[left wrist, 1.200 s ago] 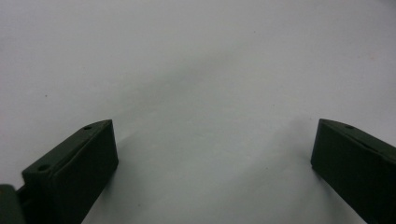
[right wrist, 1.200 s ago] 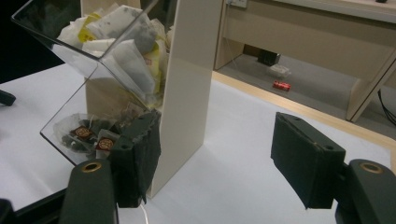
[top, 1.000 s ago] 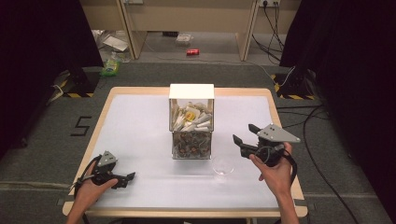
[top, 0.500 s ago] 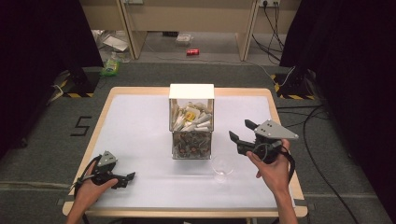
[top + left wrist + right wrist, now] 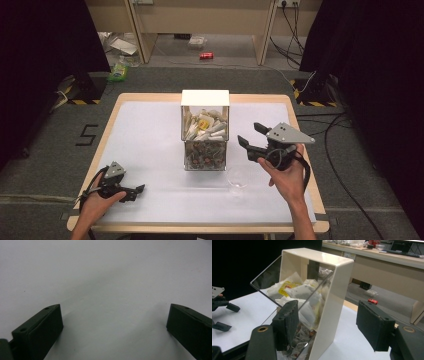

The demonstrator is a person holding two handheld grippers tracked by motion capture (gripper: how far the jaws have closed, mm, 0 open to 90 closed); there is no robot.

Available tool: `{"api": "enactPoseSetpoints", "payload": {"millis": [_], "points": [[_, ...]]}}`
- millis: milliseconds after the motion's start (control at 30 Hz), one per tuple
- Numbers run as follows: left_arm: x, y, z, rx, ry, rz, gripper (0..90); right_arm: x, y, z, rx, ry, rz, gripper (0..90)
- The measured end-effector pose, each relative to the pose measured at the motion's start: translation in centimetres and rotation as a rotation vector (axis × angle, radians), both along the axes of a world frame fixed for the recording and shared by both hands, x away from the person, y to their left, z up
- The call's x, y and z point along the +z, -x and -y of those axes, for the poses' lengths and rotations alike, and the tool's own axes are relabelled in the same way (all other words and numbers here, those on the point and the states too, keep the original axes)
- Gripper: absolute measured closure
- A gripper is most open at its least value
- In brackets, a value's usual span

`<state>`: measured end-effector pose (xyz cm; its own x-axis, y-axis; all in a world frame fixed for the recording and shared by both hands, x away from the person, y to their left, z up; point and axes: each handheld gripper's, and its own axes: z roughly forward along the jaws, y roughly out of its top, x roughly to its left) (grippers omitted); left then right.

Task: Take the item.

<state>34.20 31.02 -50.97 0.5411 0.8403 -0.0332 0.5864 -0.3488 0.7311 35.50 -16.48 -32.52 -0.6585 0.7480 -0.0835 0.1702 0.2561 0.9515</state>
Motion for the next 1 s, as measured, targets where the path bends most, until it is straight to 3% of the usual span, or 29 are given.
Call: {"api": "enactPoseSetpoints", "payload": {"millis": [567,1000], "points": [[0.0,0.0,0.0,0.000,0.001,0.001,0.0,0.9,-0.6,-2.5,0.085,0.025,0.022,37.2],[0.0,0.0,0.0,0.000,0.000,0.000,0.0,0.9,-1.2,-3.9,0.109,0.052,0.026,41.7]]}}
